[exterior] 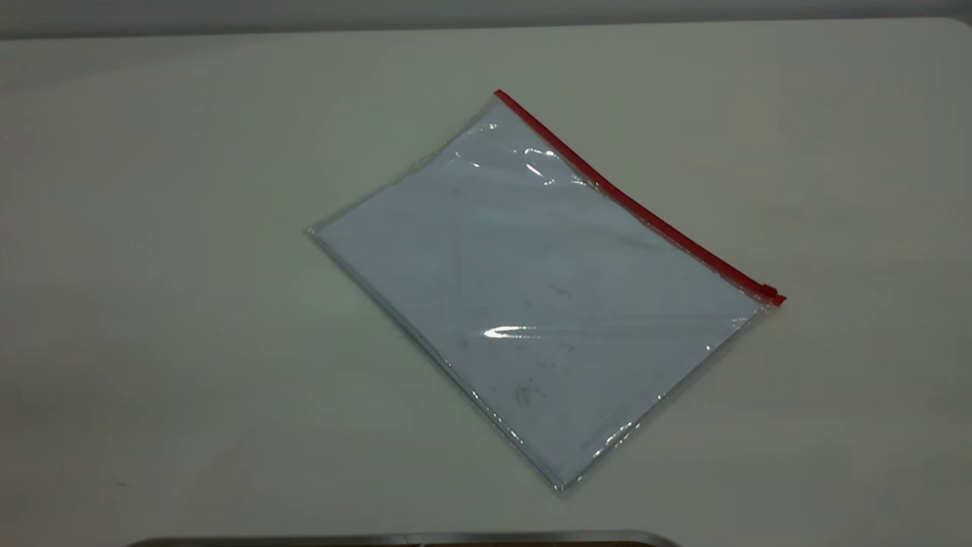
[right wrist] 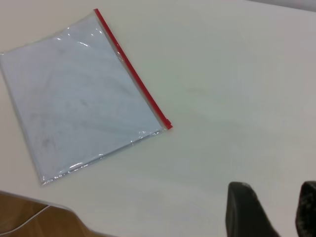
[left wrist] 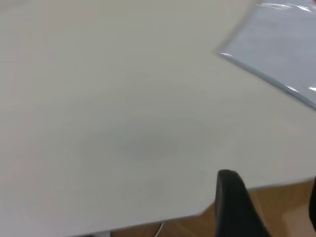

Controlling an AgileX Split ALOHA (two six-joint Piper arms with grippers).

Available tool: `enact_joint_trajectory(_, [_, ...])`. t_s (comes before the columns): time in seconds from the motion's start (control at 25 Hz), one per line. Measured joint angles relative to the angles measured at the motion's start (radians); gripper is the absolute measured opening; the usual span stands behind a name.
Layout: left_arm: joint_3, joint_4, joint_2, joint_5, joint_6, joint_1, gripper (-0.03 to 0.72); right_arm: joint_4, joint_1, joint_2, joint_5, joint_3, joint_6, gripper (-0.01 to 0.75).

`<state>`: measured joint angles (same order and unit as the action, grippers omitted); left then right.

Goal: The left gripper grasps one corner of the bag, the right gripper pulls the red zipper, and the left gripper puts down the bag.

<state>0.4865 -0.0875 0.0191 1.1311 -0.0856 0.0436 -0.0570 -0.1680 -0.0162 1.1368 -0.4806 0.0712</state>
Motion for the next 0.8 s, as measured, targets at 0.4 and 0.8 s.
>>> enact_joint_trajectory(0.4, [0.0, 0.0, 0.0, 0.0, 0.001, -0.053, 0.426, -0.002, -0.001, 0.0, 0.001, -0.001, 0.0, 0.241])
enact_joint_trajectory(0.8, [0.0, 0.0, 0.0, 0.001, 0.001, -0.053, 0.426, -0.002, -0.001, 0.0, 0.001, -0.001, 0.0, 0.241])
